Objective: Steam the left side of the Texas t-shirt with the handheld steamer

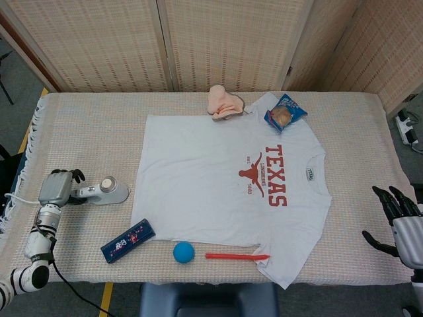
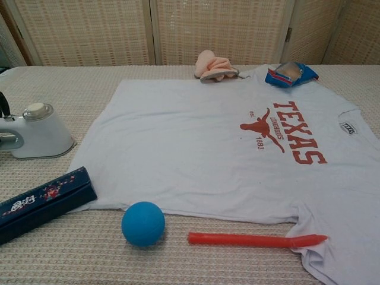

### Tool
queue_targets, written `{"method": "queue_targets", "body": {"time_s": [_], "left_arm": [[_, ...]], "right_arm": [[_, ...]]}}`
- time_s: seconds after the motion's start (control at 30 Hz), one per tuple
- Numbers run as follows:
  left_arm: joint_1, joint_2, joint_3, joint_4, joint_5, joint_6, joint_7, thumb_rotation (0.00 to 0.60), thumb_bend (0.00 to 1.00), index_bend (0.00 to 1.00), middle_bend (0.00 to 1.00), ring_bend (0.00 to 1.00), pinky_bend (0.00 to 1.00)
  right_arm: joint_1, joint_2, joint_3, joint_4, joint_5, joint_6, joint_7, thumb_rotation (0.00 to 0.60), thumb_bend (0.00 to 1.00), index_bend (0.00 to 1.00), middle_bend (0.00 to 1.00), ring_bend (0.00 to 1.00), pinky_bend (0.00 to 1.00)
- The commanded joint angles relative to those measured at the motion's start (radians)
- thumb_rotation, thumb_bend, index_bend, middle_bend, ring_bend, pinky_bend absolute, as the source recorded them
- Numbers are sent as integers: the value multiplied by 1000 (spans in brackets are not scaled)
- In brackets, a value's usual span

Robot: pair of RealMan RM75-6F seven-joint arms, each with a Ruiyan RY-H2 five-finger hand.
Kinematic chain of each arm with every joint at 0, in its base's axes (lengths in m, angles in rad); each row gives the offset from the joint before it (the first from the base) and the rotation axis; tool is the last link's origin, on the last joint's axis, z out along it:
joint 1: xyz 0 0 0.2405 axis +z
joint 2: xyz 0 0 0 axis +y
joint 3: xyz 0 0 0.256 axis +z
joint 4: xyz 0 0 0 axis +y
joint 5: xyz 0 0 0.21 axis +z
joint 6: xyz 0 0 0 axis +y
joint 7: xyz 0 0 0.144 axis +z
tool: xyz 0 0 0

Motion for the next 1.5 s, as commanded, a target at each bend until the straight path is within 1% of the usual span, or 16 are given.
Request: {"method": "queue_targets", "body": {"time_s": [0.03,0.13,0.3,0.4,0.47,0.57,0.67,0.77,0.9,1.03,1.13,1.33,1.4,1.43,1.47,1.5], "left_arm": [[-16,-46,-4,64,-17,-8,11,600,176,492,532,388,289],[-13,-66,-6,92,-16,-4,-6,600,201,523,563,416,313],[-8,-133,0,177,33,20,-85,600,272,595,637,484,385],[-9,-173,10,241,72,31,-133,600,314,658,701,551,454],[-10,-202,19,291,103,36,-174,600,332,707,762,619,509],[-11,-241,28,359,145,40,-257,600,338,767,840,698,569],[-12,-271,37,416,183,58,-324,600,338,813,900,751,603],[-12,-306,39,486,223,92,-413,600,337,858,959,804,628],[-14,-321,35,535,259,142,-502,600,338,899,998,849,638],[-17,-312,24,535,290,210,-560,600,338,917,1000,869,638],[-22,-293,11,499,306,251,-584,600,337,920,1000,871,638],[-50,-272,-4,383,331,286,-544,600,330,919,1000,871,638],[-68,-280,-7,348,336,279,-514,600,329,919,1000,870,639],[-77,-286,-10,337,336,273,-500,600,329,919,1000,870,638],[-91,-297,-13,325,336,262,-483,600,329,919,1000,870,639],[-102,-307,-17,318,335,254,-471,600,329,919,1000,870,639]], "right_arm": [[-3,1,-1,2,3,2,3,559,170,0,129,46,173],[-4,-1,0,5,6,2,6,554,170,0,129,46,173],[3,-6,0,9,6,-12,8,560,170,0,129,45,173],[4,-4,0,9,6,-15,9,558,171,0,129,45,174],[3,-3,1,9,8,-14,9,558,171,0,129,45,173],[2,-2,1,9,12,-17,10,559,171,0,129,46,173],[3,-4,-1,9,14,-23,10,558,171,0,129,45,173],[8,-4,-4,6,15,-38,6,553,171,0,129,45,173],[21,-1,-12,-2,5,-64,-7,560,170,0,129,45,174],[49,-4,-28,-8,-16,-120,-21,557,170,0,129,45,173],[85,-11,-40,-9,-33,-185,-31,561,171,0,129,45,173],[187,-51,-69,9,-70,-363,-24,557,195,0,115,22,158],[226,-73,-76,20,-82,-423,-11,560,257,0,91,4,110],[243,-84,-78,28,-87,-446,0,555,308,0,75,0,79],[264,-98,-83,40,-94,-477,18,534,384,0,55,0,42],[280,-109,-87,51,-102,-496,32,515,429,0,43,0,25]]}}
